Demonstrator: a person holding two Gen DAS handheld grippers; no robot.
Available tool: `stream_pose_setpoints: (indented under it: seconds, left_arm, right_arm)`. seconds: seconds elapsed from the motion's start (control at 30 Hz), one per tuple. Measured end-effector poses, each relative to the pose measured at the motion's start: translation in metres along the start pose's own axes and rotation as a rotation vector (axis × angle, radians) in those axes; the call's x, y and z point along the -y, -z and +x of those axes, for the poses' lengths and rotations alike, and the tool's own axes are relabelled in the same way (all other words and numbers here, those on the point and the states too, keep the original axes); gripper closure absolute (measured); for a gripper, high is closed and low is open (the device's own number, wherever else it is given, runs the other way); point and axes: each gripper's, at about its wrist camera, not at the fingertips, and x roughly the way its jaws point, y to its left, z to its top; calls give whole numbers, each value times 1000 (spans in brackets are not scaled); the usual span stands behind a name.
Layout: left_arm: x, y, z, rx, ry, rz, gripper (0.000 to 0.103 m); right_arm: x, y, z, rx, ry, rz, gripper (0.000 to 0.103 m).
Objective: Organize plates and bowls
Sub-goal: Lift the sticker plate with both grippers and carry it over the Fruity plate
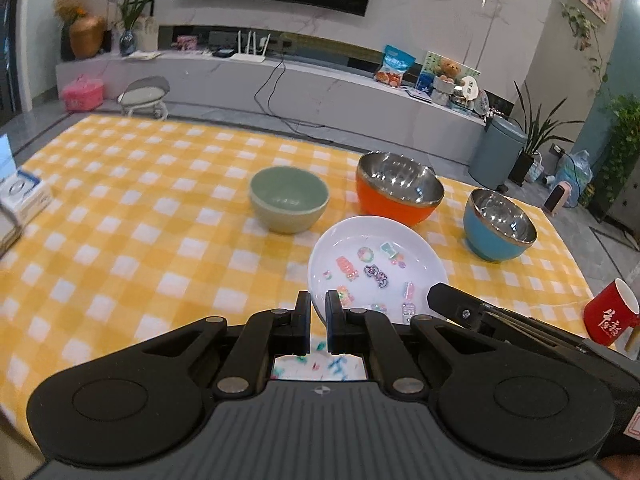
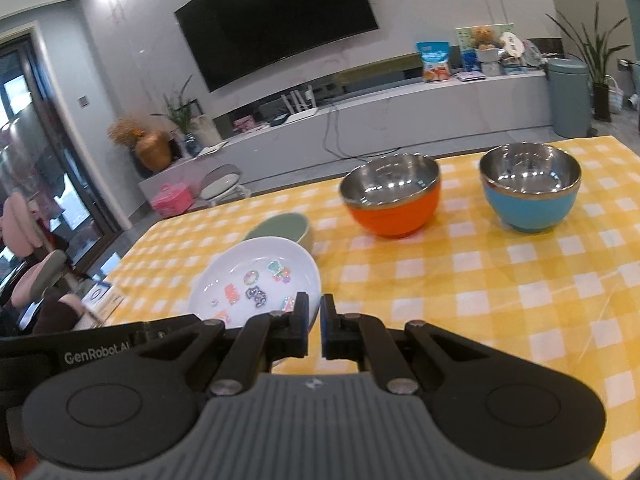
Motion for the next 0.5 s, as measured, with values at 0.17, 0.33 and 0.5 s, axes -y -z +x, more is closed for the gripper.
stream_pose_setpoints:
  seconds: [0.17,0.33,0.5]
  left_arm:
    - [-11,19,-8,-22,4,-17,97]
    - [-26,35,-8,-60,-5,-43,97]
    - [-40,46,1,-104,-18,-74,98]
  right_arm:
    - [-4,18,-15,-20,-36,0,100]
    - [-7,34,-17,-68,-56,1,100]
    - [-12,48,-2,-153,-58,11,100]
